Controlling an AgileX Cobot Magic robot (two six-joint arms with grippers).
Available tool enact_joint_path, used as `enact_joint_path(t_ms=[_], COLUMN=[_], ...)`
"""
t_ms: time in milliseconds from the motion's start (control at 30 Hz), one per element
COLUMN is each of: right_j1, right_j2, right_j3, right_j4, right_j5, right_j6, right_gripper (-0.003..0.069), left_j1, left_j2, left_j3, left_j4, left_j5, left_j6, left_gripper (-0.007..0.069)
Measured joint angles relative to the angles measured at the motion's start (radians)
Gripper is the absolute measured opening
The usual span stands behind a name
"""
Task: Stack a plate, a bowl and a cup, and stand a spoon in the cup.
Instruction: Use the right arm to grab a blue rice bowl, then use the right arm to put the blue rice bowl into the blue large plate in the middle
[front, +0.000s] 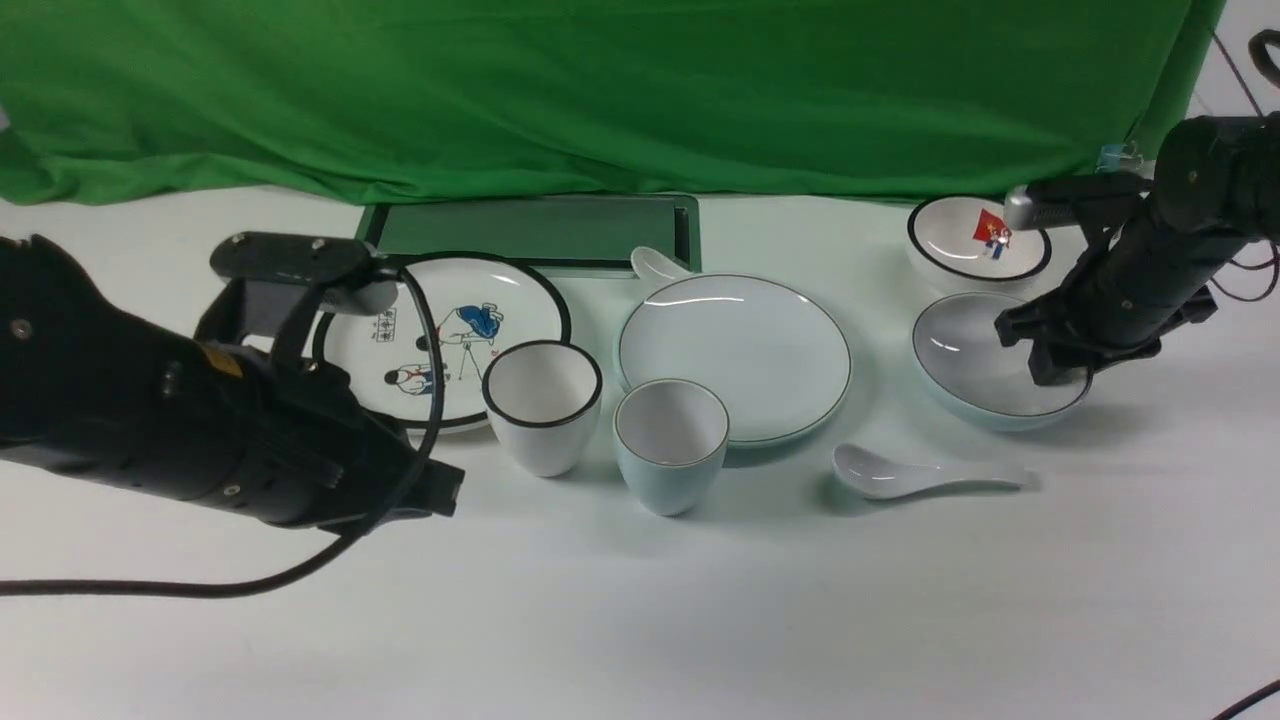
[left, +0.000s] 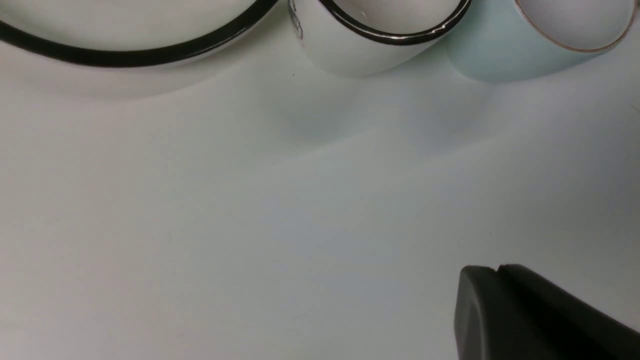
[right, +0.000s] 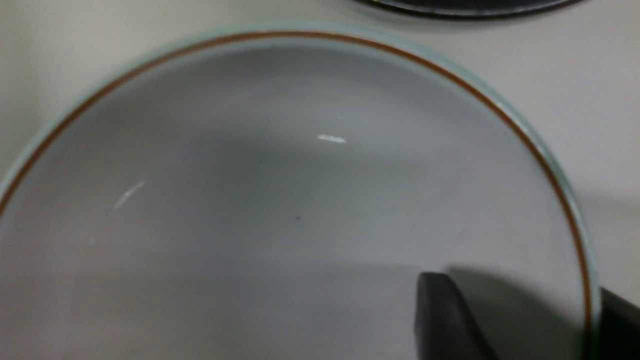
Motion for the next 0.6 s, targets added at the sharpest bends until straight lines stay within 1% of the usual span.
enact_joint_path(t_ms=[100,133,200,300,400,500,533,567,600], right_j1=[0.001,0.003,0.003,0.010,0.060,0.134,0.145,0.173,0.216], right_j2=[-0.049,-0.064,-0.089,-0.133,-0.140,-0.120,-0.114,-0.099,-0.067], right_j3=[-0.014,-0.019,-0.031,-0.062,-0.083,-0.084,-0.084,-0.084,-0.084], right_j4=[0.030,0.039,0.084,0.260,0.391,0.415,0.415,0.413,0.395], right_j5=[0.042,0.059,0.099,0.156,0.139,0.065,0.050,0.011,-0.061], right_j6=[-0.003,-0.018,-0.059,-0.185,-0.258,-0.279,-0.282,-0.284,-0.285], right_gripper=[0.0084,0.0068,0.0068,0.0068,0.0068,0.0068,0.0068,0.0068,0.0068], left_j1=[0.000,0.000,0.000,0.000,0.000,0.000,0.000,0.000,0.000], left_j2=[0.000,0.000,0.000,0.000,0.000,0.000,0.000,0.000,0.000], left_j3=[0.000,0.000,0.000,0.000,0.000,0.000,0.000,0.000,0.000], left_j4=[0.000,0.000,0.000,-0.014,-0.052,-0.075,-0.078,-0.081,-0.084], left_j5=[0.001,0.001,0.000,0.000,-0.001,-0.001,-0.001,-0.001,-0.001], left_j6=[0.000,0.000,0.000,0.000,0.000,0.000,0.000,0.000,0.000], left_gripper=[-0.0029,-0.0029,-0.0029,-0.0029,-0.0029,-0.0029,-0.0029,-0.0029,-0.0029])
